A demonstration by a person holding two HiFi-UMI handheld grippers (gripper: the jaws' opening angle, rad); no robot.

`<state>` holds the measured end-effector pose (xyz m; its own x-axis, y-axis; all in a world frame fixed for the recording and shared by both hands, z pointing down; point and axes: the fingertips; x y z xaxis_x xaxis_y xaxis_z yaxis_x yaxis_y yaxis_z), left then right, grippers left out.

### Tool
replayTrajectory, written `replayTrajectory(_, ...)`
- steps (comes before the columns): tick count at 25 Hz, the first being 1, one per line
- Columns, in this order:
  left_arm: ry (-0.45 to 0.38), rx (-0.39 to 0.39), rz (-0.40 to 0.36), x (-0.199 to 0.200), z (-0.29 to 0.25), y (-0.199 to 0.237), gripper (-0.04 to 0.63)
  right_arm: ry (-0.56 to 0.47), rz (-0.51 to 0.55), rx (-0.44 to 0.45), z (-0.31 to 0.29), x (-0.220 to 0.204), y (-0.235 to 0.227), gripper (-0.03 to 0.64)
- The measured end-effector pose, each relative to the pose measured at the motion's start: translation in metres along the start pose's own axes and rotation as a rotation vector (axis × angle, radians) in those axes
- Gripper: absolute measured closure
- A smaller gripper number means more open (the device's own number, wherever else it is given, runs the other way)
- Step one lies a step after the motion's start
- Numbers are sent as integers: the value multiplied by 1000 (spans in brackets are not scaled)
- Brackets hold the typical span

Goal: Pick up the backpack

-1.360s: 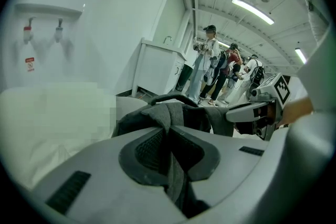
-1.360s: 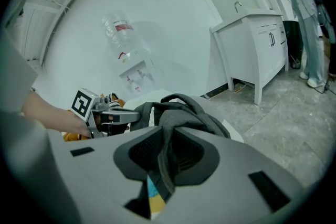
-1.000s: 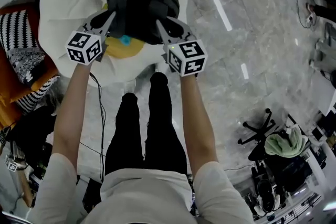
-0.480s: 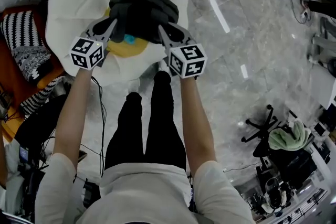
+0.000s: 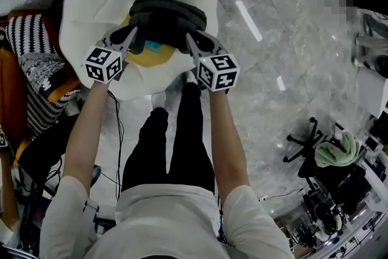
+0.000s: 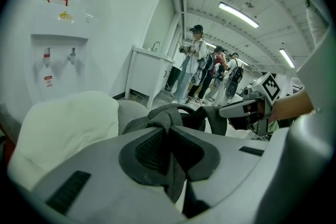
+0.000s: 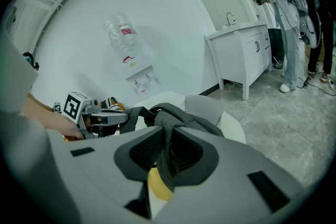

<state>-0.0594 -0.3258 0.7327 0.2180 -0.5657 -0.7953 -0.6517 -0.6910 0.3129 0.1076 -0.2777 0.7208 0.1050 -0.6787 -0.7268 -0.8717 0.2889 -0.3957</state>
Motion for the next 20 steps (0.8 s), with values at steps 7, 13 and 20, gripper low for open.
replayTrajectory(7, -24, -32, -11, 7, 26, -5, 561, -12, 12, -37, 15, 4, 22, 558)
replayTrajectory(13, -55, -60, -10, 21, 51, -22, 561, -41, 3, -56, 38, 18, 41, 558)
replayTrajectory(20, -51, -72, -19, 31, 75, -34, 561, -27, 4, -61, 59, 23, 60, 558)
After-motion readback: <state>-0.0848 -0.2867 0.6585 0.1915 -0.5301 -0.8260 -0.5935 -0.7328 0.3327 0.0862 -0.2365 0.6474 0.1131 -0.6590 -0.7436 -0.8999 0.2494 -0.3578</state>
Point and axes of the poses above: the fingertips, and each gripper's own axes: z backward along the fingers, y to its left, x out of its top
